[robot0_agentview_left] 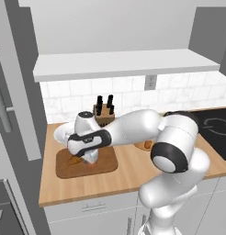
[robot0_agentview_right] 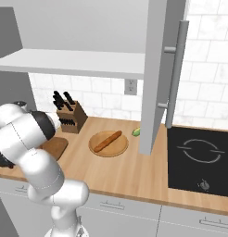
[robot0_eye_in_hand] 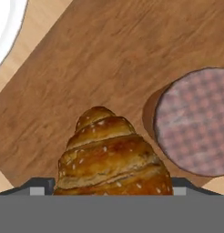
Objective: From the different types of pastries on the counter, select a croissant and place it on the cutting board. Then retrieve a jar of jam from the cabinet and place it alongside the croissant on the cutting board.
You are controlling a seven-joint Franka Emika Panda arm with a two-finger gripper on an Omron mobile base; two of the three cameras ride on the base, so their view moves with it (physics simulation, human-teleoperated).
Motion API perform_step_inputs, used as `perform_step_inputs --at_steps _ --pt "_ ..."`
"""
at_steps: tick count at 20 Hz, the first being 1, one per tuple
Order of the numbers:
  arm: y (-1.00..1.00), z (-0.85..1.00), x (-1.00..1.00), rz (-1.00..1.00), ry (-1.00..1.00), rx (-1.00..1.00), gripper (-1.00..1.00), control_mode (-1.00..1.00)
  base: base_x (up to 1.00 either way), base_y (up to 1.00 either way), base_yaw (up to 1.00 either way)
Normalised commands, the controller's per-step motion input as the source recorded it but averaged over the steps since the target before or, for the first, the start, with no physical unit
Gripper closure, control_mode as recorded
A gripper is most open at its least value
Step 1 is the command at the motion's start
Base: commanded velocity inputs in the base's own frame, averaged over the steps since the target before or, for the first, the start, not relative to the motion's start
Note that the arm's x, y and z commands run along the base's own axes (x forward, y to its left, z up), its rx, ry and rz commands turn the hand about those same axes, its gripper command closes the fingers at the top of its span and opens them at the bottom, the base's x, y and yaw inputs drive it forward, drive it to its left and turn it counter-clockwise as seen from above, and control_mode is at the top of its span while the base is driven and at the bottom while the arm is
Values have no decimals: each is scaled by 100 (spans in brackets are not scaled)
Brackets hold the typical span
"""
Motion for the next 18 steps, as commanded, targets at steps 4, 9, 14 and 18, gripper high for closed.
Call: perform_step_inputs --at_steps 4,9,14,18 --pt "6 -31 0 0 1 3 100 -100 0 0 0" --pt "20 -24 0 0 0 0 100 -100 0 0 0" --pt "17 19 0 0 -4 6 -100 -100 0 0 0" --pt "7 84 0 0 -4 8 -100 -100 0 0 0"
